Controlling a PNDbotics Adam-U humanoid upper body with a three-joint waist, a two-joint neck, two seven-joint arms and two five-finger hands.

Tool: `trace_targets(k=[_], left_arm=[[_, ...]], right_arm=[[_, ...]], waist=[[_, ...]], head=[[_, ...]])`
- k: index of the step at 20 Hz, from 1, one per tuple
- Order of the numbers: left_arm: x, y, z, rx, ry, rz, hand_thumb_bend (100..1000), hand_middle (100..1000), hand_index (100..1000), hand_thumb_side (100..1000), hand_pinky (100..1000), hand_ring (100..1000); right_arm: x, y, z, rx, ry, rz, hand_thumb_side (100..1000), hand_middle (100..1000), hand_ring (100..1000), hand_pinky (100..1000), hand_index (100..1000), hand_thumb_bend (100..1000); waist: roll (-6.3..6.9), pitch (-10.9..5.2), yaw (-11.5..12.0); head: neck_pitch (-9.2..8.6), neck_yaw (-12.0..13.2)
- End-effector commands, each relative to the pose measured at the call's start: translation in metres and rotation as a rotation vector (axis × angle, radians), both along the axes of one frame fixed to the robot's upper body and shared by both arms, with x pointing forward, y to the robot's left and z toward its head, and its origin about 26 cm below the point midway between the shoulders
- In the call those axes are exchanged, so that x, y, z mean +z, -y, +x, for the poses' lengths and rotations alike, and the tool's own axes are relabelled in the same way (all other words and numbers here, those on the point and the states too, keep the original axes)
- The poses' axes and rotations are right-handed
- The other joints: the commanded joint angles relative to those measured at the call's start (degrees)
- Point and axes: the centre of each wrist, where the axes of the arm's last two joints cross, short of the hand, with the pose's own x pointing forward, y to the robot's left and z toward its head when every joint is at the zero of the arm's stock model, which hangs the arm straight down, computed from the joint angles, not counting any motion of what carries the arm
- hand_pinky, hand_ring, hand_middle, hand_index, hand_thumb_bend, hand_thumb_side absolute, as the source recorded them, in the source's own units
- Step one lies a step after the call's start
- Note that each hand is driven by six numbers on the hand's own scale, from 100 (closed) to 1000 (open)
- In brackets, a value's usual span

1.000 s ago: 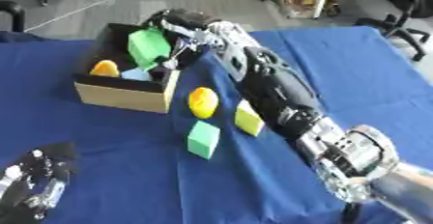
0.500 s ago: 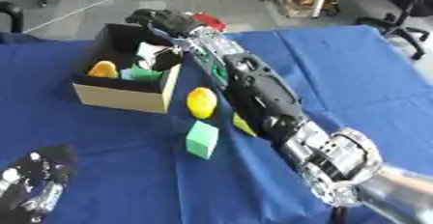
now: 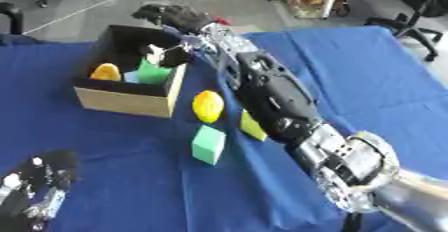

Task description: Pick up objects on the table and place them in the box.

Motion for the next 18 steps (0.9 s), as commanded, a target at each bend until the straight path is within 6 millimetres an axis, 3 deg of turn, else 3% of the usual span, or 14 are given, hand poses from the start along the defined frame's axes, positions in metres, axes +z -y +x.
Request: trace_targets(k=[1,4,8,13,18], left_arm=[[0.007,-0.006,0.001,0.018,0.028,0.013,100,656,815,482,737,625],[0.008,-0.009,0.001,0.029,0.031,0.021,100,656,815,483,738,625],[0.009,-0.011,0.002,0.039,0.035,0.031,100,656,815,484,738,626],[0.01,-0.012,0.002,0.041,0.041,0.036,100,656,815,483,738,626],[0.01,-0.012,0.002,0.043,0.042,0.037,100,656,815,483,738,626]], right_arm=[[0.04,0.039,-0.014,0.06,0.042,0.021,501,926,871,896,992,111],[0.048,0.082,-0.04,0.081,-0.003,0.007,453,921,875,898,997,100],[0.036,0.124,-0.076,0.066,-0.137,-0.068,490,934,883,902,1000,100],[0.013,0.148,-0.103,0.048,-0.331,-0.133,504,936,885,905,1000,100],[-0.015,0.161,-0.11,0.013,-0.459,-0.12,552,928,878,902,997,100]], waist=[[-0.73,-1.78,-0.43],[-1.34,-1.71,-1.32],[-1.92,-1.5,-2.2],[-2.12,-1.33,-2.42],[-1.95,-1.2,-2.41]], head=[[-0.26,0.94],[-0.14,1.72],[-0.09,2.47],[-0.13,2.71],[-0.06,2.73]])
